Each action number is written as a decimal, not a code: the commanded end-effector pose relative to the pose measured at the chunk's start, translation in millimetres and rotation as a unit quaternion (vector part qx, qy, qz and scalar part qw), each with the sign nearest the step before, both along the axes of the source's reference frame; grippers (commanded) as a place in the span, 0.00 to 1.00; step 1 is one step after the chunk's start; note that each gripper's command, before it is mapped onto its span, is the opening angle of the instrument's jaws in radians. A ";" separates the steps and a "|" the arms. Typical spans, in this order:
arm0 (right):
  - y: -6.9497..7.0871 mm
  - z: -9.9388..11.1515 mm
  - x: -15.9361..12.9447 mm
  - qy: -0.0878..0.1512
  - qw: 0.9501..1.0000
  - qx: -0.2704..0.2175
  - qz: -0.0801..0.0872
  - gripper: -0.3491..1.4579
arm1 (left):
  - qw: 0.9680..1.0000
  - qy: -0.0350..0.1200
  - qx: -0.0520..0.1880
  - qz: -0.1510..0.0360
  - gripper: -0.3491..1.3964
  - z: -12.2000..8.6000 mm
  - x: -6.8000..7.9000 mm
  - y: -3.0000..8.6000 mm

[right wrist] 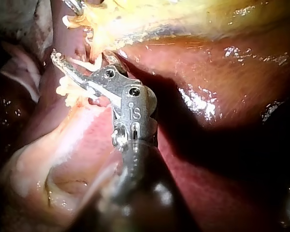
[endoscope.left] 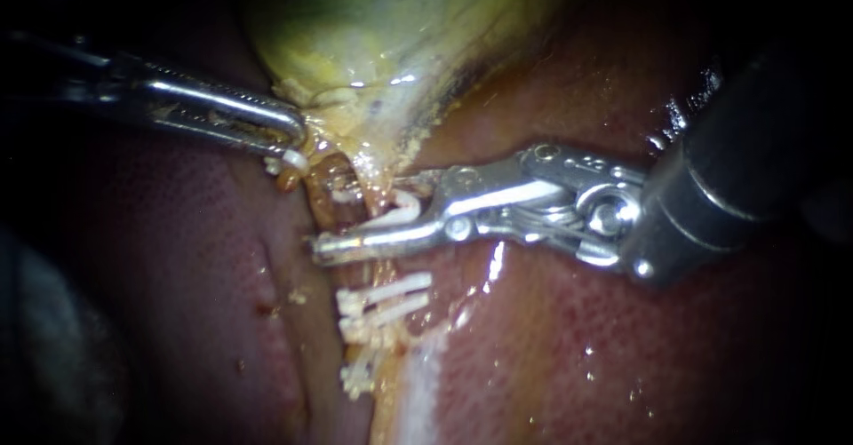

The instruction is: Clipping third clip right tube

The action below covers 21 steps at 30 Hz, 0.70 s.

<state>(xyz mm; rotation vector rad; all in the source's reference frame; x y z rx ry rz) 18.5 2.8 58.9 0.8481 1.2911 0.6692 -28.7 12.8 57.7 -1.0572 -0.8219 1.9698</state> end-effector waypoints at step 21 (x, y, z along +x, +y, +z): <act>2.1 -3.7 -0.6 -0.001 0.995 0.095 0.009 0.22 | 1.000 0.000 0.000 0.000 0.00 0.0 0.0 0.0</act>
